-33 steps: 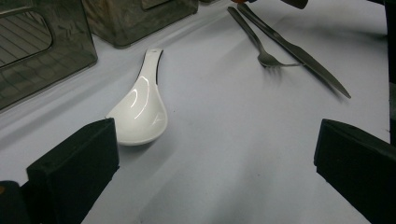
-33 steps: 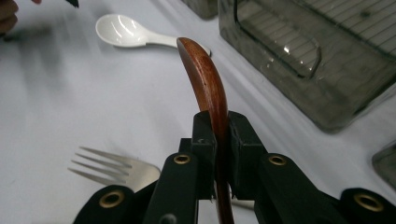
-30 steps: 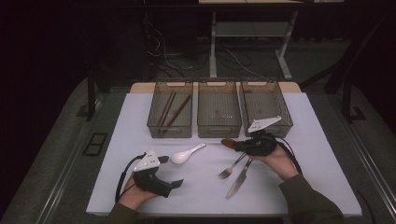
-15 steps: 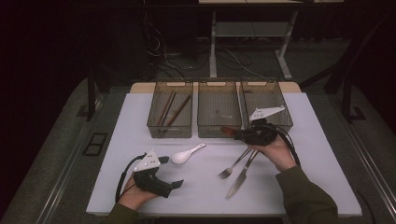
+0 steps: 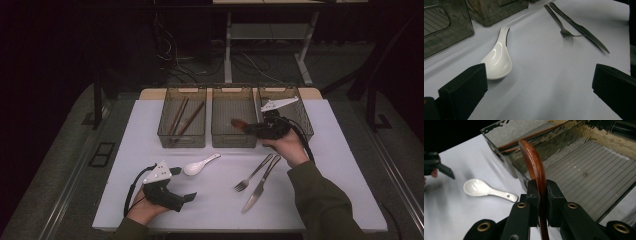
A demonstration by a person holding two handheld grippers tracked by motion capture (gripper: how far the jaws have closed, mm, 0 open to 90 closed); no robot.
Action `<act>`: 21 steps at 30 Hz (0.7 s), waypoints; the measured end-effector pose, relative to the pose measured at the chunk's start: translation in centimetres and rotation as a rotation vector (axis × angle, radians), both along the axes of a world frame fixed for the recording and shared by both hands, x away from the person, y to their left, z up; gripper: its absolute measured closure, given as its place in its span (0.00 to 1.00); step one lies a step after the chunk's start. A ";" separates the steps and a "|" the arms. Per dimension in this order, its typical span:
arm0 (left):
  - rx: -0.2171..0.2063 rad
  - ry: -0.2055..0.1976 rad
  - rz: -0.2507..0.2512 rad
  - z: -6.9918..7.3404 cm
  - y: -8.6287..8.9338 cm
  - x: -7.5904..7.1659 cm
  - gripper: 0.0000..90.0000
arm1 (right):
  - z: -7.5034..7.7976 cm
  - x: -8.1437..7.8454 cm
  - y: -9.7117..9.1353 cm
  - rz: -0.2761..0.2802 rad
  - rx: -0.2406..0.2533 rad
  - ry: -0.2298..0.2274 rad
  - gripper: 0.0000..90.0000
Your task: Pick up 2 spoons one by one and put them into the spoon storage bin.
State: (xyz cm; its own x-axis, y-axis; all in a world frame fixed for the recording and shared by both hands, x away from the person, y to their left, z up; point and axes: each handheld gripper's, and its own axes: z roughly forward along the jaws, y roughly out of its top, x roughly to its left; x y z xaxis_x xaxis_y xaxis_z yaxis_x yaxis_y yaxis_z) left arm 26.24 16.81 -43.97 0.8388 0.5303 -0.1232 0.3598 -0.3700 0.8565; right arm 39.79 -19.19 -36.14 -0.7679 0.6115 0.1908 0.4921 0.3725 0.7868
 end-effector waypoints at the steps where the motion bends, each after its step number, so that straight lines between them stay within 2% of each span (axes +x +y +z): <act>1: -0.001 0.001 0.000 0.0 0.0 0.0 0.00 | 0.2 0.2 0.1 -0.001 -0.002 -0.005 0.91; 10: -0.001 -0.003 -0.002 0.0 -0.1 0.0 0.00 | 1.4 2.5 1.6 -0.019 0.015 -0.004 0.91; 16: 0.008 -0.007 -0.006 0.1 -0.1 0.0 0.00 | 1.9 4.0 2.9 -0.019 0.004 -0.008 0.91; 21: 0.004 -0.012 -0.007 0.1 -0.1 -0.1 0.00 | 2.0 5.2 3.8 -0.032 0.020 0.002 0.91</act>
State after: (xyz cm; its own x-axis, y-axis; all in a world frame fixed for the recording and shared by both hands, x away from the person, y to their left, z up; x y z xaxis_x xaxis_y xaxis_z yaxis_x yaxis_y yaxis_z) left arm 26.19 16.75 -43.85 0.8440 0.5245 -0.1117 0.3472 -0.3757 0.8593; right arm 44.95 -15.41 -34.13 -0.7478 0.6315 0.2049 0.5050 0.3408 0.7930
